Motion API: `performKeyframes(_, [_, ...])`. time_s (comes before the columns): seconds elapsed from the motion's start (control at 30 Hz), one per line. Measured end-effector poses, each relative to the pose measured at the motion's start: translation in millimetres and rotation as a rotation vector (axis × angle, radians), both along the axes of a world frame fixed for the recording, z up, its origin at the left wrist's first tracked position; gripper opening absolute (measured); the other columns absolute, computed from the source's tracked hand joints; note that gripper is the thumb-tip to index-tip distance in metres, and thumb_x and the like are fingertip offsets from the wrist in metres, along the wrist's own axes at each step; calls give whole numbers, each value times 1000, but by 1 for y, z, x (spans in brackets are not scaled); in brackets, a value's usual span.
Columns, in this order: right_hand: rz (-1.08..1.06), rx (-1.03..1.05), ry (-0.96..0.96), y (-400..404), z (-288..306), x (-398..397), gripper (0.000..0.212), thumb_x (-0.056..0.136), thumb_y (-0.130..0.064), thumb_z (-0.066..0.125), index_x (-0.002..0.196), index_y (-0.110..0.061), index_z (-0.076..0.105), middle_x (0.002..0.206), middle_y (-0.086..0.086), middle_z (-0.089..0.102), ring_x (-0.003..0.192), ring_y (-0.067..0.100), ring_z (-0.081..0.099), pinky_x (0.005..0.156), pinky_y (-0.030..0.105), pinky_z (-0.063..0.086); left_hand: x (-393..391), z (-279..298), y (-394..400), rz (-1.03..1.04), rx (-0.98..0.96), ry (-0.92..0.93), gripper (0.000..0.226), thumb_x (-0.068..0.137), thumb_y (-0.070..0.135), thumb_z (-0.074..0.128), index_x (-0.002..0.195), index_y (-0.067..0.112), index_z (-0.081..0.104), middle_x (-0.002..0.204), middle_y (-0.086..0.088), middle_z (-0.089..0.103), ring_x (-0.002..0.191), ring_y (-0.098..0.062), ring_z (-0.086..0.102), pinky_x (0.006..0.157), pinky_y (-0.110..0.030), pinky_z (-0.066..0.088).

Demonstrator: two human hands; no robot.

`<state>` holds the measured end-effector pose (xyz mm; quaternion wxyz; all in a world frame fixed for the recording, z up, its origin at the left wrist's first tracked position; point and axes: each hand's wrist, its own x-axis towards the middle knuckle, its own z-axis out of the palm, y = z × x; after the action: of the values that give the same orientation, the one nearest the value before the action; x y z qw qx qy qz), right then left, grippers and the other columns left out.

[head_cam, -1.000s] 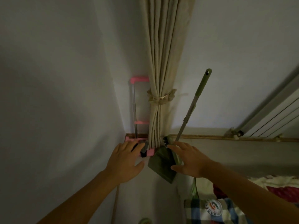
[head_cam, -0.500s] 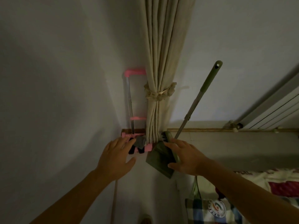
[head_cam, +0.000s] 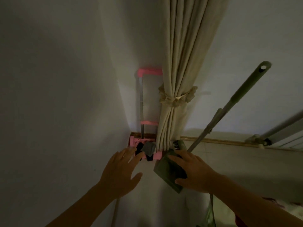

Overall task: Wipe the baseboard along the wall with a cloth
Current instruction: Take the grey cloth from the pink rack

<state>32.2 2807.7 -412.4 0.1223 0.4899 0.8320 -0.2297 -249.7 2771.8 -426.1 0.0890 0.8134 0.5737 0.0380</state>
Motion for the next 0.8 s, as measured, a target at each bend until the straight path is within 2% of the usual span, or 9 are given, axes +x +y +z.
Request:
performKeyframes(0.03, [1, -7, -7, 3, -8, 0, 86, 84, -55, 59, 150, -38, 7, 159, -9, 4, 145, 20, 8, 118, 41, 11, -1, -9, 2, 7, -1, 10, 60, 91, 61, 20, 139, 28, 35, 134, -8, 55, 122, -30, 53, 95, -47, 46])
performKeyframes(0.17, [-27, -32, 2, 13, -48, 0, 88, 83, -56, 60, 149, -40, 4, 159, -11, 2, 146, 20, 8, 118, 43, 14, -3, -47, 11, 31, -17, 11, 63, 86, 60, 34, 141, 30, 34, 139, -8, 51, 126, -32, 49, 98, -49, 44])
performKeyframes(0.27, [-29, -33, -5, 23, -85, 2, 88, 83, -57, 59, 149, -42, 3, 159, -12, -3, 147, 21, 2, 118, 48, 18, -3, -80, 24, 63, -25, 6, 65, 89, 63, 23, 142, 29, 35, 141, -8, 48, 128, -31, 45, 99, -49, 43])
performKeyframes(0.33, [-27, -5, 1, 30, -111, 3, 88, 82, -59, 58, 148, -44, 1, 159, -13, -7, 147, 21, -2, 118, 50, 19, 1, -106, 30, 75, -29, 12, 68, 85, 64, 33, 143, 29, 31, 142, -7, 47, 128, -30, 45, 100, -47, 41])
performKeyframes(0.4, [-24, 18, 8, 37, -140, 3, 88, 83, -60, 56, 148, -45, 0, 159, -13, -8, 147, 20, -3, 119, 48, 15, 4, -137, 37, 63, -39, 11, 78, 78, 66, 40, 145, 28, 28, 142, -6, 46, 127, -30, 46, 99, -47, 41])
performKeyframes(0.53, [12, 59, 23, 51, -195, -3, 86, 85, -59, 55, 150, -41, 1, 159, -12, -3, 147, 19, -1, 118, 41, 4, 2, -198, 53, 8, -12, -1, 83, 77, 68, 41, 148, 31, 19, 147, -5, 40, 129, -31, 44, 101, -50, 40])
performKeyframes(0.7, [-9, 67, 44, 65, -264, -10, 87, 85, -58, 56, 150, -38, 2, 160, -8, -2, 147, 21, 0, 117, 42, 5, -4, -266, 69, 5, -37, -33, 80, 79, 70, 37, 148, 37, 12, 154, -1, 27, 137, -27, 33, 105, -49, 37])
performKeyframes(0.8, [-23, 73, 50, 73, -307, -15, 89, 84, -55, 58, 151, -36, 3, 160, -6, -1, 147, 22, 1, 118, 44, 8, -6, -305, 75, -5, -27, -33, 80, 78, 68, 38, 147, 33, 18, 151, -4, 34, 133, -29, 39, 100, -48, 42])
